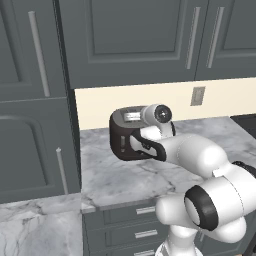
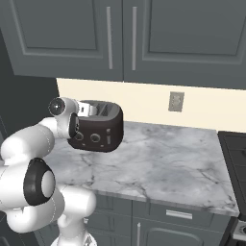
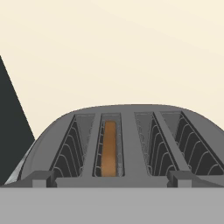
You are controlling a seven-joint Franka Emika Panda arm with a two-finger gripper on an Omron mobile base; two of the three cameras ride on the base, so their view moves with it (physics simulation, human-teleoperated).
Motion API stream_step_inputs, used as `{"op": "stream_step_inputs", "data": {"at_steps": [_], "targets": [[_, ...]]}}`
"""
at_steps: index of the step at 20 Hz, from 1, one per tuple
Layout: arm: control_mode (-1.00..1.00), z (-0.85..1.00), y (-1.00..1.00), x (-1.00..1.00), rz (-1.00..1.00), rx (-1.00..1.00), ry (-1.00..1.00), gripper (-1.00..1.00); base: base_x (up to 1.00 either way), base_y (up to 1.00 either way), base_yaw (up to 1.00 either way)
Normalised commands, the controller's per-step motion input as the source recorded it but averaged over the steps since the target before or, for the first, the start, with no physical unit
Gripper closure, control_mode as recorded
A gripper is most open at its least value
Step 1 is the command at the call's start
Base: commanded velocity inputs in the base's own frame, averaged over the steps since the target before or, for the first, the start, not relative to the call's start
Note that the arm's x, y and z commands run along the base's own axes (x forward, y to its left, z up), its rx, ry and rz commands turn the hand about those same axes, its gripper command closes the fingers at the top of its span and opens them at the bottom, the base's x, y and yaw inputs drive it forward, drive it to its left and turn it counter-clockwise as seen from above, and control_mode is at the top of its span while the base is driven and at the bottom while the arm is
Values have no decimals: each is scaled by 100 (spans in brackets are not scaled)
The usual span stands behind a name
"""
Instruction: Start the toaster. Once the lever pops up, take the bread to the plate on the dining counter.
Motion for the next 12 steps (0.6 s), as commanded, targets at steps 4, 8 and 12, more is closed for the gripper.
{"op": "stream_step_inputs", "data": {"at_steps": [4, 8, 12], "targets": [[-100, 0, 0, 0, 0, 0, 0, -100, 0, 0, 0], [-100, 0, 0, 0, 0, 0, 0, -100, 0, 0, 0], [-100, 0, 0, 0, 0, 0, 0, -100, 0, 0, 0]]}}
